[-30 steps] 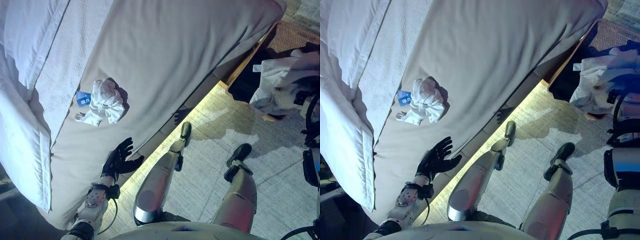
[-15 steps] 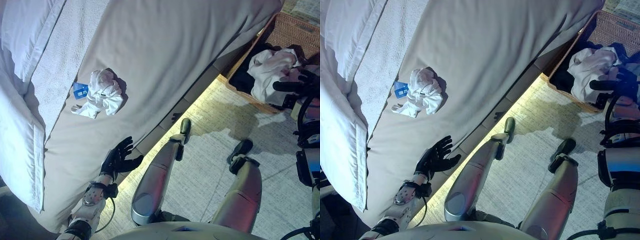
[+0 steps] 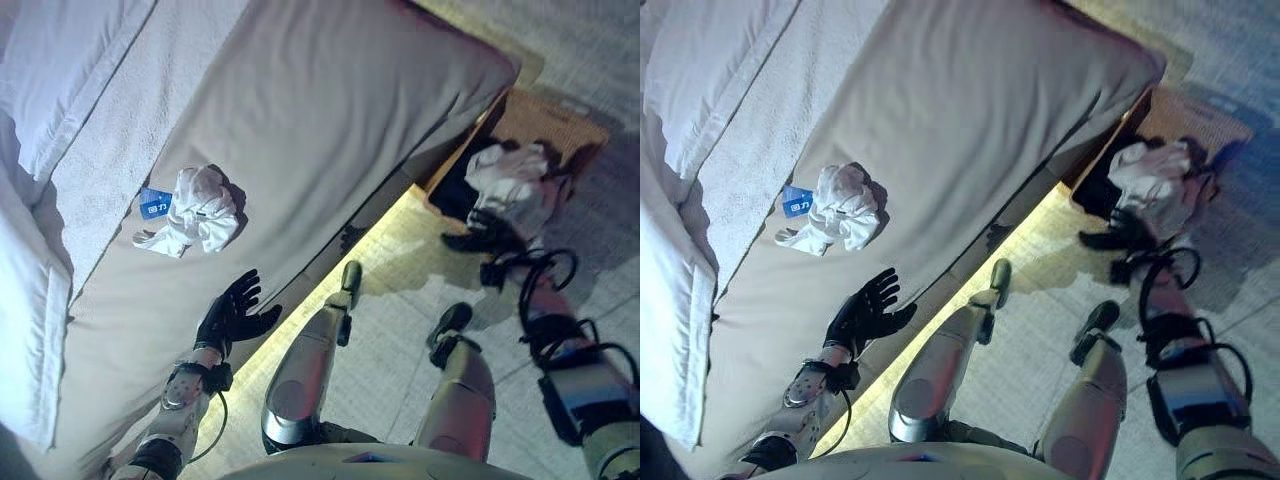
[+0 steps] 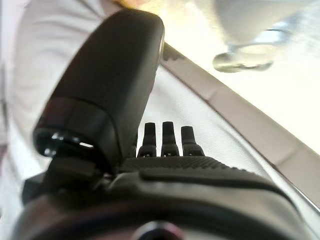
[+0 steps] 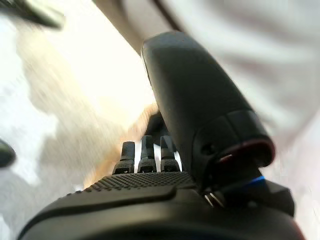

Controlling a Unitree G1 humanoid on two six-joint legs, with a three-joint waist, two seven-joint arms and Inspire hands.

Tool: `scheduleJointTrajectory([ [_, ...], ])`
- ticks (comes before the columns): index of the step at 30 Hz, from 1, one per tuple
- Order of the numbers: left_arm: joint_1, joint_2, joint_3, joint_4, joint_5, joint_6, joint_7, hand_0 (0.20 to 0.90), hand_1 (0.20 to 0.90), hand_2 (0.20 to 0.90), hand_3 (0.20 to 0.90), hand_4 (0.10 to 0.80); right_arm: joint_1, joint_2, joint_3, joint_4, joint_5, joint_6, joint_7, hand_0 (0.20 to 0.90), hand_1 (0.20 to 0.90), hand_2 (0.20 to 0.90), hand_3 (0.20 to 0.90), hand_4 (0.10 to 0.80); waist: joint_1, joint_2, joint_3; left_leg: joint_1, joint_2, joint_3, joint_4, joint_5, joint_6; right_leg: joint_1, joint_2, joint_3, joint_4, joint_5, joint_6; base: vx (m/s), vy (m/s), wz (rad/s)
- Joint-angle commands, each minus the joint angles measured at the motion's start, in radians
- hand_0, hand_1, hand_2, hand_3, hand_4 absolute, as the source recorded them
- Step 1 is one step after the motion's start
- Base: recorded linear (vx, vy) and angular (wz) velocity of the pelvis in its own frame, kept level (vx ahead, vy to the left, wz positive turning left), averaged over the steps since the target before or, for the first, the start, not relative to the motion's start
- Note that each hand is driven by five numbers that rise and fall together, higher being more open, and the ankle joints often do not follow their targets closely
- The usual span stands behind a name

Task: Pick up the clothes from the bed and place them into the basket

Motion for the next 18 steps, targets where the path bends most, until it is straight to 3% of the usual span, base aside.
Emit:
scheduleJointTrajectory([
  [1, 0.022, 0.042, 0.061, 0.093, 0.047, 0.0, 0.041, 0.9, 0.9, 0.9, 0.9, 0.8, 0.07, 0.054, 0.078, -0.102, -0.07, -0.123, -0.029, 0.9, 0.9, 0.9, 0.9, 0.8, 0.06, -0.061, -0.132, 0.007, 0.022, -0.024, -0.074, 0.056, -0.059, 0.142, 0.09, -0.085, -0.08, -0.015, -0.049, 0.238, -0.166, 0.39],
  [4, 0.043, 0.021, 0.08, 0.143, 0.1, 0.004, 0.057, 0.9, 0.9, 0.9, 0.9, 0.8, 0.13, 0.1, 0.128, -0.129, -0.127, -0.136, -0.03, 0.9, 0.9, 0.9, 0.9, 0.8, 0.096, -0.075, -0.177, 0.057, 0.053, -0.036, -0.146, 0.116, -0.087, 0.256, 0.125, -0.138, -0.147, -0.027, -0.06, 0.161, -0.074, 0.43],
  [7, 0.065, -0.002, 0.116, 0.209, 0.198, -0.006, 0.075, 0.9, 0.9, 0.9, 0.9, 0.8, 0.199, 0.142, 0.174, -0.181, -0.187, -0.137, -0.041, 0.9, 0.9, 0.9, 0.9, 0.8, 0.114, -0.108, -0.226, 0.1, 0.073, -0.001, -0.138, 0.11, -0.096, 0.36, 0.134, -0.196, -0.21, -0.023, -0.064, 0.172, -0.012, 0.52],
  [8, 0.07, -0.004, 0.114, 0.221, 0.229, -0.008, 0.08, 0.9, 0.9, 0.9, 0.9, 0.8, 0.235, 0.15, 0.179, -0.201, -0.203, -0.139, -0.031, 0.9, 0.9, 0.9, 0.9, 0.8, 0.108, -0.117, -0.243, 0.109, 0.087, 0.049, -0.125, 0.103, -0.099, 0.393, 0.129, -0.229, -0.218, -0.024, -0.065, 0.155, 0.049, 0.78],
  [10, 0.062, -0.004, 0.101, 0.223, 0.286, 0.011, 0.077, 0.9, 0.9, 0.9, 0.9, 0.8, 0.299, 0.159, 0.166, -0.235, -0.221, -0.152, -0.038, 0.9, 0.9, 0.9, 0.9, 0.8, 0.069, -0.12, -0.267, 0.104, 0.149, 0.254, -0.108, 0.138, -0.12, 0.462, 0.128, -0.321, -0.251, -0.012, -0.061, 0.137, 0.101, 1.29],
  [11, 0.051, -0.005, 0.088, 0.226, 0.304, 0.029, 0.079, 0.9, 0.9, 0.9, 0.9, 0.8, 0.322, 0.158, 0.166, -0.24, -0.226, -0.158, -0.033, 0.9, 0.9, 0.9, 0.9, 0.8, 0.053, -0.126, -0.278, 0.105, 0.164, 0.315, -0.099, 0.141, -0.119, 0.486, 0.126, -0.343, -0.257, -0.009, -0.057, 0.246, 0.299, 1.82],
  [12, 0.044, -0.012, 0.079, 0.238, 0.308, 0.052, 0.08, 0.9, 0.9, 0.9, 0.9, 0.8, 0.326, 0.163, 0.173, -0.218, -0.274, -0.164, -0.007, 0.9, 0.9, 0.9, 0.9, 0.8, 0.046, -0.137, -0.303, 0.135, 0.134, 0.323, -0.131, 0.1, -0.093, 0.496, 0.111, -0.335, -0.242, -0.015, -0.038, 0.223, 0.29, 1.54],
  [13, 0.044, -0.013, 0.078, 0.24, 0.308, 0.052, 0.08, 0.9, 0.9, 0.9, 0.9, 0.8, 0.328, 0.164, 0.173, -0.217, -0.277, -0.165, -0.007, 0.9, 0.9, 0.9, 0.9, 0.8, 0.046, -0.138, -0.306, 0.138, 0.13, 0.321, -0.136, 0.1, -0.091, 0.495, 0.107, -0.333, -0.237, -0.017, -0.036, 0.292, 0.376, 1.21],
  [16, 0.058, -0.027, 0.057, 0.251, 0.286, 0.041, 0.108, 0.9, 0.9, 0.9, 0.9, 0.8, 0.337, 0.182, 0.169, -0.191, -0.312, -0.151, 0.031, 0.9, 0.9, 0.9, 0.9, 0.8, 0.05, -0.166, -0.358, 0.187, 0.086, 0.31, -0.156, 0.064, -0.04, 0.532, 0.08, -0.304, -0.222, 0.012, 0.001, 0.197, 0.261, 0.2],
  [18, 0.043, -0.029, 0.068, 0.257, 0.248, 0.057, 0.115, 0.9, 0.9, 0.9, 0.9, 0.8, 0.34, 0.196, 0.171, -0.15, -0.372, -0.16, 0.023, 0.9, 0.9, 0.9, 0.9, 0.8, 0.056, -0.196, -0.388, 0.232, 0.04, 0.299, -0.191, 0.041, 0.0, 0.554, 0.043, -0.274, -0.196, 0.091, 0.046, 0.201, 0.245, 0.28],
])
